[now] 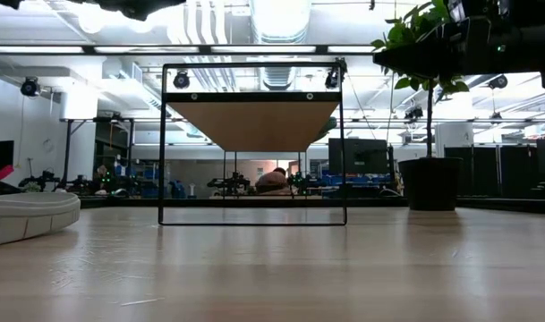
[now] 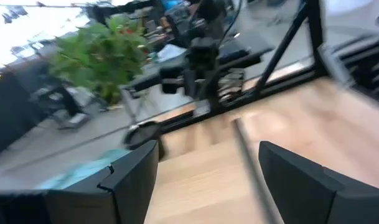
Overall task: Pick and place slides into the shelf
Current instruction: Put the right gray slide on the shelf
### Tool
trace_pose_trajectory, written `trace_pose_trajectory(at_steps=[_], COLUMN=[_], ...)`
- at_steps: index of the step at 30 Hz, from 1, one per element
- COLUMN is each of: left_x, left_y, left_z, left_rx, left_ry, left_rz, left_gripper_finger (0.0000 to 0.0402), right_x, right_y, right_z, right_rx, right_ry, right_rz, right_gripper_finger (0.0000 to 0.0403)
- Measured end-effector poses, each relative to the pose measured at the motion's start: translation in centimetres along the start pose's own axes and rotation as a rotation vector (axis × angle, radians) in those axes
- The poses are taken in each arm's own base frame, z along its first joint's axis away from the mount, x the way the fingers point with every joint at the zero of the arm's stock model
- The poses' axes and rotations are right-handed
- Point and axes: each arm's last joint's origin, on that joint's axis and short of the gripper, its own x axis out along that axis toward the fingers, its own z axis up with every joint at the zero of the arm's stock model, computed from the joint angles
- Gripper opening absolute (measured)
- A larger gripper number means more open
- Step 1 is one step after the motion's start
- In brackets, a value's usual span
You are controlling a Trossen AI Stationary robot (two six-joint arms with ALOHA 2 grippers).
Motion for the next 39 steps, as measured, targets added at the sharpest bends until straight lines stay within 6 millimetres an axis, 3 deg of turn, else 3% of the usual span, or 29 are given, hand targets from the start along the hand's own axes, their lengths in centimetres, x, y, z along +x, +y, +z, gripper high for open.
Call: trace_pose_trajectory(at_steps=[11,27,39], left_x=[1.1,1.6,3.2], left_y=[-3.1,-7.1,-12.7], left_z=[0.4,1.2,-0.3], left_rx=[-0.238,-0.509,-0.648], left_ry=[0.007,0.589,0.895], left_rz=[-0.222,-0.184,-0.218], left_gripper_finger=[0.0262,0.0262,0.0262], right_x=[0.0,0.0,0.0], right_y=[0.0,0.0,0.0], right_z=[0.0,0.0,0.0], right_rx=[-0.002,-0.013,0.052], right_ry=[0.005,0.004,0.004], right_rz=[-0.002,-0.002,-0.002], right_gripper_finger=[0.0033,0.0033,0.0034])
